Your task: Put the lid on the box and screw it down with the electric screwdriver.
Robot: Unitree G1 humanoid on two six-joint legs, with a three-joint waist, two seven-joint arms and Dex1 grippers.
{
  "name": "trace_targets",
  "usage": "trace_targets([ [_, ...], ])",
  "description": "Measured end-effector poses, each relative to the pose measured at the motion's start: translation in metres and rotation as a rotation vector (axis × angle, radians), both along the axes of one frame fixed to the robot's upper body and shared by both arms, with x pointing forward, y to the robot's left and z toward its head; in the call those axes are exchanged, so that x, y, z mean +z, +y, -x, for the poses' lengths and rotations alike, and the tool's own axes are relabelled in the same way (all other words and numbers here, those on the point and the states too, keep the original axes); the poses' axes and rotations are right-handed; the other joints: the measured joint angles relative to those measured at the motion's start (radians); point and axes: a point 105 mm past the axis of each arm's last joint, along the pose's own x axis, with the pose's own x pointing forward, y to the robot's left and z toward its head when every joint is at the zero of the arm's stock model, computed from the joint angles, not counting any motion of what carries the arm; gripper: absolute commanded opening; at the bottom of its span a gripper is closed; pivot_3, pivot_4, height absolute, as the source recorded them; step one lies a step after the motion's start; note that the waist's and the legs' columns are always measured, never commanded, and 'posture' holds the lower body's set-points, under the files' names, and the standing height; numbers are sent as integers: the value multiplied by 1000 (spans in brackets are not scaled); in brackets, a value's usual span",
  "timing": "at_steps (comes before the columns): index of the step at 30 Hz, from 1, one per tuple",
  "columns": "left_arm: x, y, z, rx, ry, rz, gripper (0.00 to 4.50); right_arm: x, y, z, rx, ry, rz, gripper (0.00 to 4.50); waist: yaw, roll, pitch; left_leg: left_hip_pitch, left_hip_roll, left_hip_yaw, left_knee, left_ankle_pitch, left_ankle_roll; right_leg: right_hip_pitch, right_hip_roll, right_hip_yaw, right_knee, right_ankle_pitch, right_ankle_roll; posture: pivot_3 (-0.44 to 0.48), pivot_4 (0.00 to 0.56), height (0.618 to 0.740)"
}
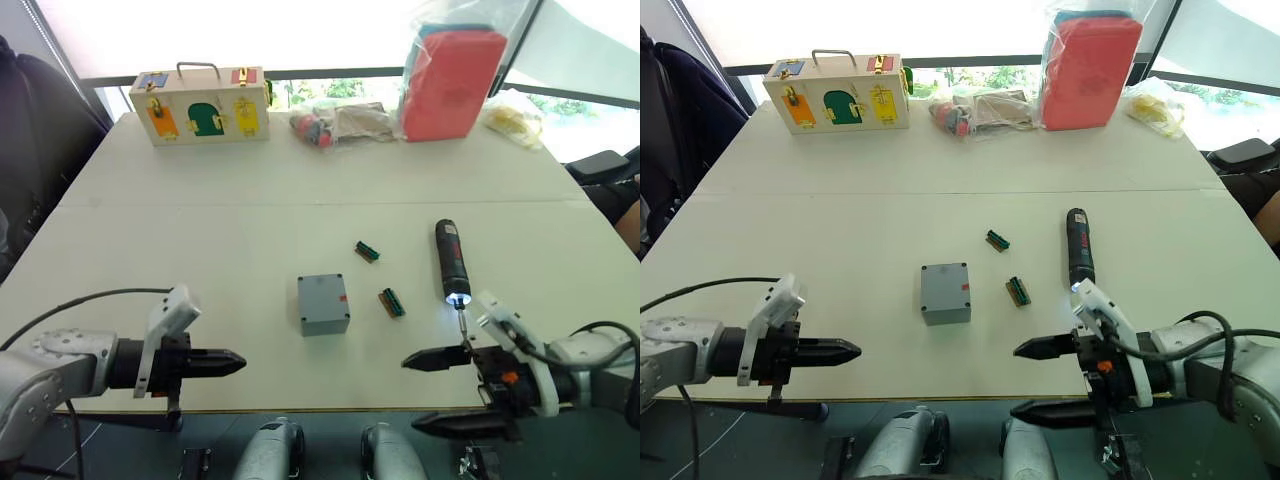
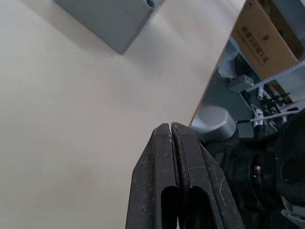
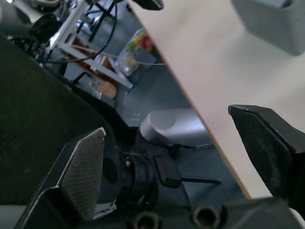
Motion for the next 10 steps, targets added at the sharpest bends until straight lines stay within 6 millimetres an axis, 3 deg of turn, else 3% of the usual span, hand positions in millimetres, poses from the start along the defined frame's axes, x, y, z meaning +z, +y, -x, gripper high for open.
trace_targets([
  [10, -3, -16, 16, -21, 28, 58, 0, -14, -5, 1, 23, -9, 49, 4465, 0, 0, 0, 0, 0, 0, 0, 0, 0, 1, 0, 0, 0, 0, 0, 0, 150, 740],
])
